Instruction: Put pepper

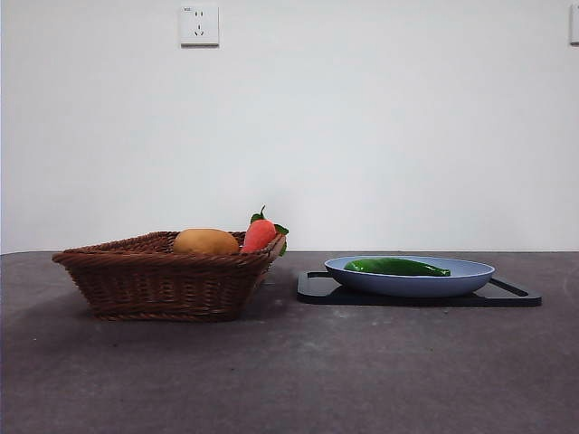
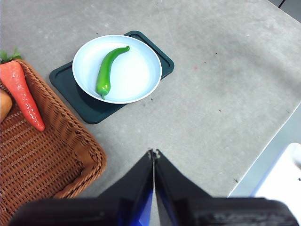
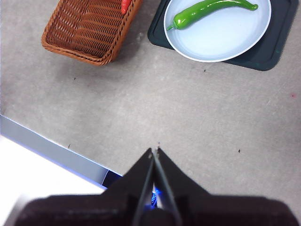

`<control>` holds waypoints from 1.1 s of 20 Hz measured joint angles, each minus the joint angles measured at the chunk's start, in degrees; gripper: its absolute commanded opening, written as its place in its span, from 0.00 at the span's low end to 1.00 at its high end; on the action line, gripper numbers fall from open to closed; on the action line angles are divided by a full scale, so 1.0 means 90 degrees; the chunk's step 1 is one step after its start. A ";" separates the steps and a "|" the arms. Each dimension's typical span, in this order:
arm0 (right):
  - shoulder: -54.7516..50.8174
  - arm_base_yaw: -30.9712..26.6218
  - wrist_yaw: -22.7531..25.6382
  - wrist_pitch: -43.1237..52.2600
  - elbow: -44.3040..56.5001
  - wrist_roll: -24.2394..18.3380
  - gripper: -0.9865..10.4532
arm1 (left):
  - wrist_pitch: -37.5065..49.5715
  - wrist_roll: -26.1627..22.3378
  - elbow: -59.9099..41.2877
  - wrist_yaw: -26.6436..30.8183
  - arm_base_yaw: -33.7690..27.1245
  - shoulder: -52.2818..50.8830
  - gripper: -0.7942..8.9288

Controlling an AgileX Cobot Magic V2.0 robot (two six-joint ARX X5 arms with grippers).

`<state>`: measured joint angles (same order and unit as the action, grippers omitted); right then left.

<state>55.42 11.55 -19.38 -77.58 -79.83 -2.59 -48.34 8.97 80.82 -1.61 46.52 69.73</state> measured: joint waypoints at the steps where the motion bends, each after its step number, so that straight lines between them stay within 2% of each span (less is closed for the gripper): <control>1: 0.0000 0.0000 0.0000 0.0000 0.0000 -0.0002 0.09 | -0.0002 0.0000 0.0000 0.0000 0.0000 0.0000 0.09; 4: 0.0000 0.0000 0.0007 0.0000 0.0000 0.0000 0.09 | 0.0034 -0.0124 0.0000 0.0112 -0.0012 0.0000 0.09; 7: 0.0000 0.0000 0.0007 0.0000 0.0000 0.0000 0.09 | 0.0714 -0.0743 -0.0002 0.0413 -0.0257 -0.0029 0.09; 11: 0.0000 0.0000 0.0007 0.0000 0.0000 0.0000 0.09 | 0.2314 -0.1625 -0.0002 0.0449 -0.1134 -0.0580 0.09; 14: 0.0000 0.0000 0.0007 0.0000 0.0000 -0.0002 0.09 | 0.3016 -0.1860 -0.0209 0.0265 -0.2084 -0.1307 0.09; 18: 0.0000 0.0000 0.0007 0.0000 0.0000 0.0000 0.09 | 0.4114 -0.1933 -0.1824 -0.0104 -0.3636 -0.2766 0.09; 22: 0.0000 0.0000 0.0007 0.0000 0.0000 0.0000 0.09 | 0.5263 -0.1948 -0.3966 -0.0075 -0.4653 -0.4320 0.09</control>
<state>55.42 11.55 -19.31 -77.58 -79.83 -2.59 -0.97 -8.56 45.12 -2.28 4.64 30.85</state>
